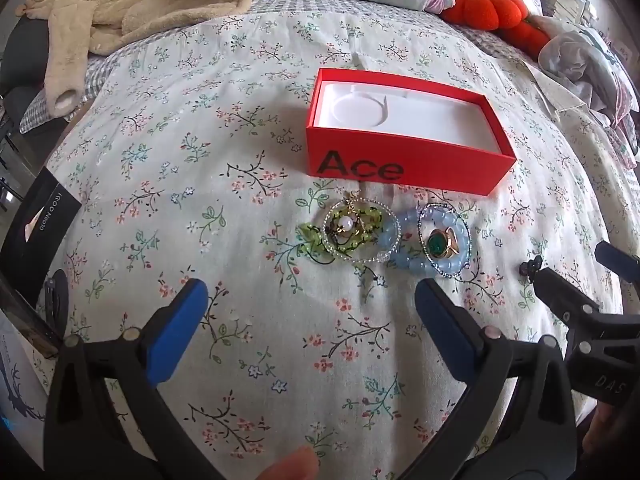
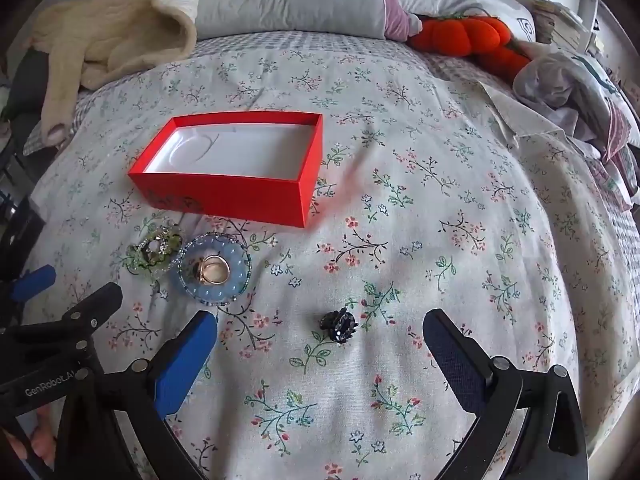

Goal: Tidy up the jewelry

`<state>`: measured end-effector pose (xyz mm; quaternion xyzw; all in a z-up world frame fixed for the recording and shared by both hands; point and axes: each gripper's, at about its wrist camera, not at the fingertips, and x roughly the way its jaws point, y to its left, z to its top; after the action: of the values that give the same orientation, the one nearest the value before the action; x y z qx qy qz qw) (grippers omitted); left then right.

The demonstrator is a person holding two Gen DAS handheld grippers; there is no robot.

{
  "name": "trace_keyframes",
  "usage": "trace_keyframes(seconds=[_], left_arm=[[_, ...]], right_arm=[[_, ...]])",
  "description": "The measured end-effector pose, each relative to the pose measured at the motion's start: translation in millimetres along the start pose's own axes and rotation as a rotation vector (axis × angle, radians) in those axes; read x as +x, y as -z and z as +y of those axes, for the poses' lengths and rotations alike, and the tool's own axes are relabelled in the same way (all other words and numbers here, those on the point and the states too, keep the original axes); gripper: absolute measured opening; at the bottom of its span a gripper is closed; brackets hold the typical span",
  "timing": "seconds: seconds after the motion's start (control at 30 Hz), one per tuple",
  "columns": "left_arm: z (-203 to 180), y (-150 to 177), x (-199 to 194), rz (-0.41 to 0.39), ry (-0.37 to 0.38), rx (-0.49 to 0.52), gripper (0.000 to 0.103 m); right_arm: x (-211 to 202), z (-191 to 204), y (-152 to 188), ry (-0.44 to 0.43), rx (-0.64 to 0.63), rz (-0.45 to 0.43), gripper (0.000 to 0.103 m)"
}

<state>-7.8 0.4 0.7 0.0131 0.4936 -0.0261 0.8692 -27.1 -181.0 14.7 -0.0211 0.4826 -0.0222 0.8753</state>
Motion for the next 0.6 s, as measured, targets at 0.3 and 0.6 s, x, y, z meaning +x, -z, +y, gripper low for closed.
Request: trace_keyframes(seconds=[0.3, 0.6], left_arm=[[-2.5, 2.9, -3.1, -0.002, -0.003, -0.004, 0.103], [-2.3, 3.0, -1.9, 0.002, 0.001, 0.003, 0.103]], right_arm=[[-2.3, -0.5, 0.2, -0.001, -0.002, -0.01, 0.103], [-1.4, -0.5, -0.6, -0.001, -0.001, -0.006, 0.103]])
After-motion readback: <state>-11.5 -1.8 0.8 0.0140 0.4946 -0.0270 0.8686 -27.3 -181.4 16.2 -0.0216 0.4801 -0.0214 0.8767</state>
